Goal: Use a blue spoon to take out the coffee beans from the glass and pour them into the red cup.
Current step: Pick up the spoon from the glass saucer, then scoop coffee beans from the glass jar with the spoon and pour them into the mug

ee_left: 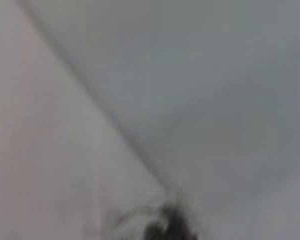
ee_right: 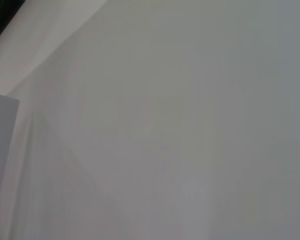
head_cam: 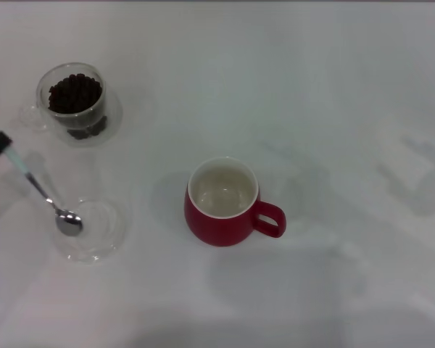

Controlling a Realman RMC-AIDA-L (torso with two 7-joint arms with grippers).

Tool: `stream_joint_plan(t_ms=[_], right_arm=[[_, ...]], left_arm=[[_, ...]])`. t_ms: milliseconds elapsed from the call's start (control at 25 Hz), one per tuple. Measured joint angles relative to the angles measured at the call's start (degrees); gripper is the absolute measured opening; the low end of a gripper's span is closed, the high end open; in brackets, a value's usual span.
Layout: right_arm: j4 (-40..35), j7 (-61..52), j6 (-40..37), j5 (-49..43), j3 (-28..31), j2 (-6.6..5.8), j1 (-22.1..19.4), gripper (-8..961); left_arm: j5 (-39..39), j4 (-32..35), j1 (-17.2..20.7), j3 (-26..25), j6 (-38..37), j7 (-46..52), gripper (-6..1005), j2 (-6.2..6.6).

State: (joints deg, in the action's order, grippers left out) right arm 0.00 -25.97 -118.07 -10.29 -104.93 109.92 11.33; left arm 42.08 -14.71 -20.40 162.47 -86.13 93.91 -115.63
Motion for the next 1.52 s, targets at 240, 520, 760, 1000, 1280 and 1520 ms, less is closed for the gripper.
stream_joint_plan(t_ms=[240,520,760,1000,1280,1520], right_arm=[[-0.1,0.1,-0.2,-0.2,-0.2,0.16,0.1,698],[-0.6,0.5,-0.4,-0.3,-0.4,0.73,0.6,697],[-0.8,0.8,-1.2,-0.4,-0.8,1.14,1.7,697],[-0.7,0.2,-0.9,-0.4,-0.8,1.45,2.7,696],[-0.5,-1.7,-0.7,-0.1,-0.6,1.75,2.4,696],[-0.2,-2.1,-0.2,0.1,-0.5,2.26,1.7,695]], left_arm=[[7.7,-4.5,2.8,0.2,-9.4,-4.9,125,0.12],[15.1,-7.5,1.9,0.3,-14.7,-9.8,126,1.59],[18.3,-8.0,-3.9,0.3,-13.2,-13.0,126,3.20],[15.7,-8.7,-11.7,0.5,-6.2,-15.3,125,4.02],[9.1,-7.7,-18.6,0.5,3.7,-19.1,125,3.11],[6.9,-5.6,-20.7,0.5,8.8,-19.7,126,2.46]])
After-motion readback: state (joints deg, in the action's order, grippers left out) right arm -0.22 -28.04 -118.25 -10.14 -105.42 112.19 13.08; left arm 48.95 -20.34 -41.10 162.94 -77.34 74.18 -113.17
